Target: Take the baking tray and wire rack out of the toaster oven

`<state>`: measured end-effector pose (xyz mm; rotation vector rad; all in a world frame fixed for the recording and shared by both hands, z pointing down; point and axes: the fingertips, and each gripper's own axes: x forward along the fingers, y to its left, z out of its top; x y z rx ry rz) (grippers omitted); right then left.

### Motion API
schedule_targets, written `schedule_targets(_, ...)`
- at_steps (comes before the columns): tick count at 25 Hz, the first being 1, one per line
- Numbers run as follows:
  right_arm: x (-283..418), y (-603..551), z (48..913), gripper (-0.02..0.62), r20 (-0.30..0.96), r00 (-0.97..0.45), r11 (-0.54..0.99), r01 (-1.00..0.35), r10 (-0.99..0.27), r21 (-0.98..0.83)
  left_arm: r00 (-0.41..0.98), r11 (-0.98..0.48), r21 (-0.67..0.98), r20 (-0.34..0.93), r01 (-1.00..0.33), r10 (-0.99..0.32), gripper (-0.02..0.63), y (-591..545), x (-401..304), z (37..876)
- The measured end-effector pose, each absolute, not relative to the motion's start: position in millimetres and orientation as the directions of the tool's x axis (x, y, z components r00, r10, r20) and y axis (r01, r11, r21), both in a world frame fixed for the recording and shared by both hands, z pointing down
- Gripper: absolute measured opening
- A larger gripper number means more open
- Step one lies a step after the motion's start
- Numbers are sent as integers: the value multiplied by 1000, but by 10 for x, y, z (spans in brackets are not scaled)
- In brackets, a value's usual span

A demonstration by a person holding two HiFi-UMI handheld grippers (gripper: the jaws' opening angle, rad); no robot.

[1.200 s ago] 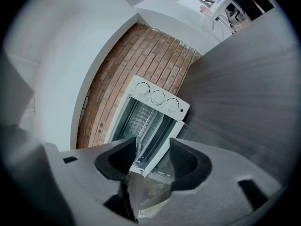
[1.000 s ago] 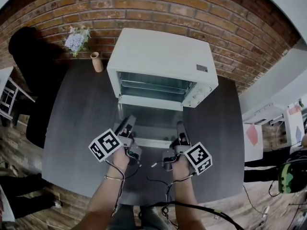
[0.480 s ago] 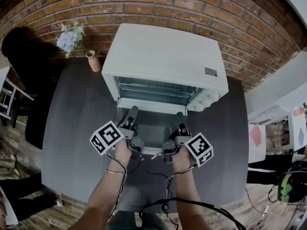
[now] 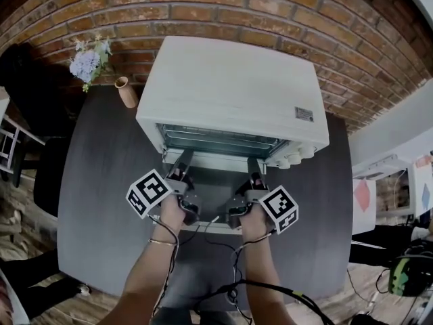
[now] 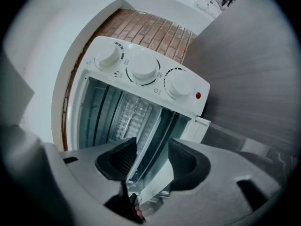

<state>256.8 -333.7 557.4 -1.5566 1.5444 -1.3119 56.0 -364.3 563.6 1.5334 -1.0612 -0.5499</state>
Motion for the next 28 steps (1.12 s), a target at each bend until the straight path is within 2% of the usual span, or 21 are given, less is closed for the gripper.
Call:
schedule_targets(17,2606,-3889,5715,204,224,-126,-168,-349,-966,-922,481,61,958,195,-280,-855,200,-4156,594,5785)
schedule_targets(24,2628,-4025,5742,189,219,-124,-165,-348,-968,-923,486,55,963,181,-263,-855,146,-4276,630,5796)
schedule_targets(28,2643,-4056,5754,158,215,-122,-162,-345,-969,-925,492,47,964,175,-260,-853,109,-4314,662,5772)
